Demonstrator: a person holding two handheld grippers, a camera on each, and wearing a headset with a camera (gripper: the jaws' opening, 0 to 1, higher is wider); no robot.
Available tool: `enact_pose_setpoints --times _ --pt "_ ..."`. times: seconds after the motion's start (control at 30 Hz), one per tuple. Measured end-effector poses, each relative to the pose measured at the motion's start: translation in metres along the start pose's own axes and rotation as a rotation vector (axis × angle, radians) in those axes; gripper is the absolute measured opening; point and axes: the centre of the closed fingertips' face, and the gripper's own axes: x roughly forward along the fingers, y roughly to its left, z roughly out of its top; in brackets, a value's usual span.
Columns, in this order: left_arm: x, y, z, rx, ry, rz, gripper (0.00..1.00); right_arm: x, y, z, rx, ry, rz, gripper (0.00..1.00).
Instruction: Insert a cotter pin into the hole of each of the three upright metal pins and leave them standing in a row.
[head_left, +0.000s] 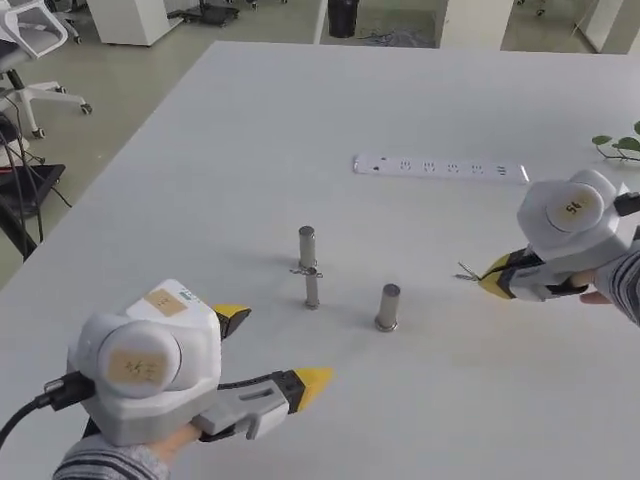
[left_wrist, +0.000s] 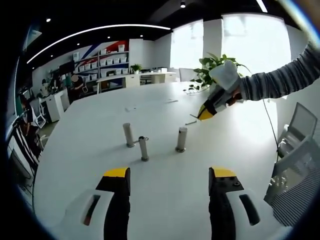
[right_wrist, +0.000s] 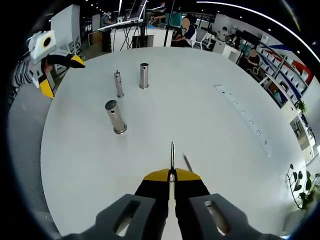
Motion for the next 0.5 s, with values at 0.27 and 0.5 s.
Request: enact_pose_setpoints --times 0.27,0.5 --pt "0.005 -0.009 0.014 0.022 -0.011 -0.048 0.5 -0.014 0.028 0.029 -0.07 -0.111 0.032 0.0" --pt "0.01 -0.015 0.025 0.01 -0.027 -0.074 0.47 -0.024 0.053 0.049 -0.174 -0.171 0.054 0.0"
